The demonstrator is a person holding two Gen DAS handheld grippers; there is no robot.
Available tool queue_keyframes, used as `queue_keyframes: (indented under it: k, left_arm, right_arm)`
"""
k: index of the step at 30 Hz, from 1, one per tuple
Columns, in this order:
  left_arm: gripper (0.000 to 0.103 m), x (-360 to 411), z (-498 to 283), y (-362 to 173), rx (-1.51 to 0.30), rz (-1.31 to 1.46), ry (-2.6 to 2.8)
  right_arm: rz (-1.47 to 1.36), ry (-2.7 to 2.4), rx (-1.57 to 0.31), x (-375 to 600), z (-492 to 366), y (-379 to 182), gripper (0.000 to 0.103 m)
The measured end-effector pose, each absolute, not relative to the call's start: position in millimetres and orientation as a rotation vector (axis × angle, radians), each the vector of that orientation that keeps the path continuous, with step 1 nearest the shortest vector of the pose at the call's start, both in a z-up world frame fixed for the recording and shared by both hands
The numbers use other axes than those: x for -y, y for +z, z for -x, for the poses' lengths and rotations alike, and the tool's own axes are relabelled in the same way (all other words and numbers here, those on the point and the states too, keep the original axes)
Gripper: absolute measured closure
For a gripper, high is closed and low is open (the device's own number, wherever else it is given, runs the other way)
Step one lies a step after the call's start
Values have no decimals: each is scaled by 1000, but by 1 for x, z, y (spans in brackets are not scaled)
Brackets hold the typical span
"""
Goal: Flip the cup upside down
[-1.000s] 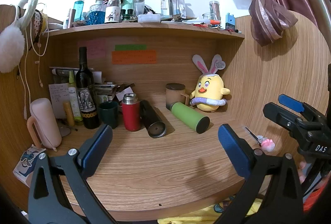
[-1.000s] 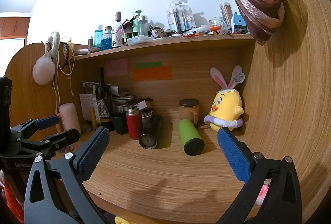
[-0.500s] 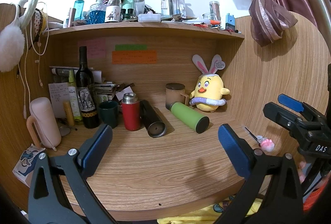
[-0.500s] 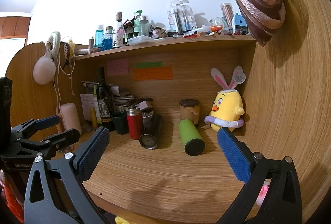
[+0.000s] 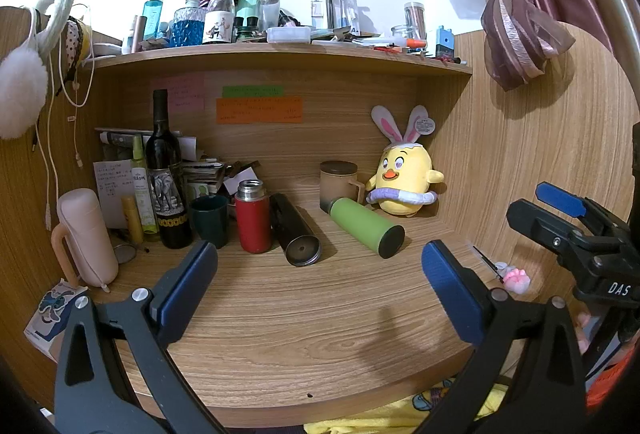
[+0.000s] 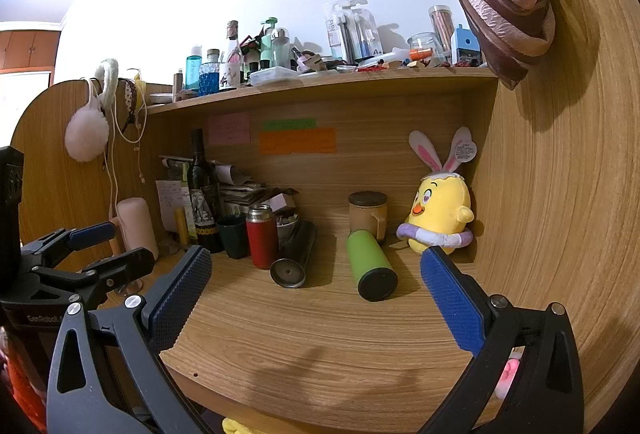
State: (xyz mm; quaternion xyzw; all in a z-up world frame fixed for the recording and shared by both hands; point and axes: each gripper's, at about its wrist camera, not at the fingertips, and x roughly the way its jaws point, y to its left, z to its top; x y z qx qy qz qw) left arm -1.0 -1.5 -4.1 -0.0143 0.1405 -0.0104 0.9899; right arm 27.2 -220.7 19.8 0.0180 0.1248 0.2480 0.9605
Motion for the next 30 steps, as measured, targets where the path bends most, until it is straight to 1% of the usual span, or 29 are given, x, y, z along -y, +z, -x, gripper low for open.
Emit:
queue_keyframes:
  k: [21, 30]
  left_arm:
    - [0, 2, 0, -7, -292, 29, -26]
    - [0, 10, -27, -13, -347, -5, -25]
  right_arm:
    - [-41, 503, -262, 219, -29, 16, 0]
    - [-63, 514, -284, 226, -52, 4, 0]
